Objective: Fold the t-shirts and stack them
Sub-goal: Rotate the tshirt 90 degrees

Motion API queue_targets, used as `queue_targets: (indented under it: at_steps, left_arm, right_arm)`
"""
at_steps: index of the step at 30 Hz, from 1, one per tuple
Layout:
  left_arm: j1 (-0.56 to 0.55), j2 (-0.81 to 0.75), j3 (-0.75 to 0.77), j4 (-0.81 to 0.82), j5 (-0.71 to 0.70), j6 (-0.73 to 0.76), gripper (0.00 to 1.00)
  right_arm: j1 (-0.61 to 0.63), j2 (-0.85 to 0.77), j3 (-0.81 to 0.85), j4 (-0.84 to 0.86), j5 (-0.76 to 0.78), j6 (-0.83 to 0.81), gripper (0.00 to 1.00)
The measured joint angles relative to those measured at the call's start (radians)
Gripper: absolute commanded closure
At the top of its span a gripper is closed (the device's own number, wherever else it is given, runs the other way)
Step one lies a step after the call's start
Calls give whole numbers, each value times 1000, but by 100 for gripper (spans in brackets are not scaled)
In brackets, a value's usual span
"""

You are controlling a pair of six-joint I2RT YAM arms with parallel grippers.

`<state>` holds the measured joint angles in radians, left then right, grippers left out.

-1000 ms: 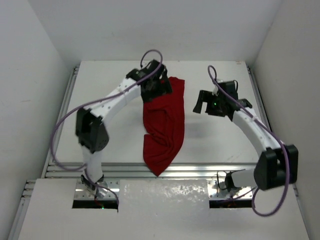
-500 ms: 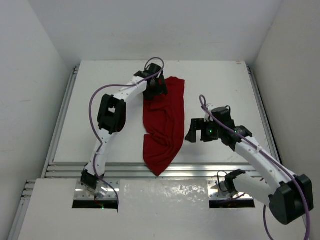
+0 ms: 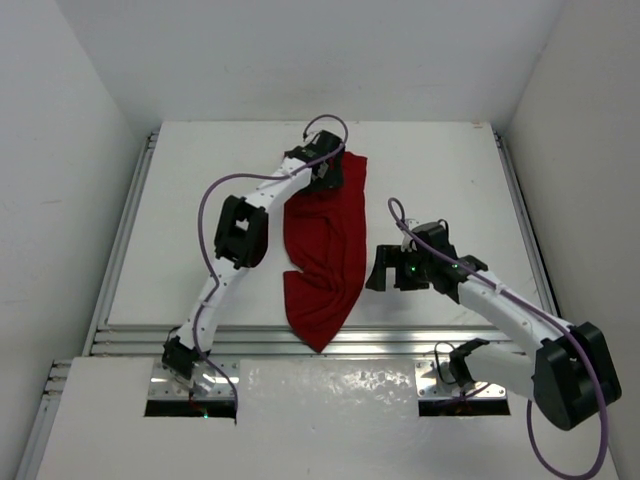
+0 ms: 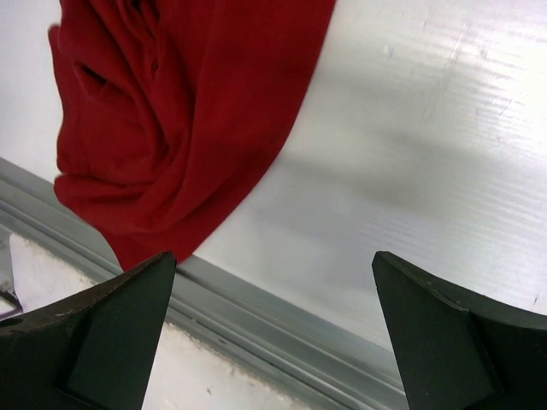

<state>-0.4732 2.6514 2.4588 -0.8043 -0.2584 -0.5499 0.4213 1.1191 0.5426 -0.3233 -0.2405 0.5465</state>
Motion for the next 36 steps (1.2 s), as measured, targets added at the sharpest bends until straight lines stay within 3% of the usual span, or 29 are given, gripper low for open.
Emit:
queue_targets:
  at_steps: [1, 5, 7, 11, 16, 23, 30, 36]
  left_arm:
    - [0, 0, -2, -2, -18, 0, 17]
    - [-5, -146, -289, 108, -126, -7, 12]
    - [3, -177, -332, 83, -160, -11, 12]
    - [44, -106, -195, 45, -143, 18, 13]
    - [134, 36, 15, 137, -35, 68, 13]
    - [209, 65, 22, 322, 89, 94, 8]
    - [220, 94, 32, 442, 103, 132, 0]
    - [226, 95, 32, 478, 88, 164, 0]
  right_arm:
    - [0, -2, 0, 7, 7, 5, 1]
    - [0, -7, 14, 16, 21, 8, 1]
    - [0, -3, 28, 17, 23, 8, 1]
    - [0, -4, 33, 25, 23, 8, 1]
    - [0, -6, 33, 29, 19, 8, 1]
    - [0, -21, 33, 13, 4, 6, 1]
    - [0, -21, 38, 13, -6, -7, 1]
    - [19, 26, 38, 16, -23, -11, 1]
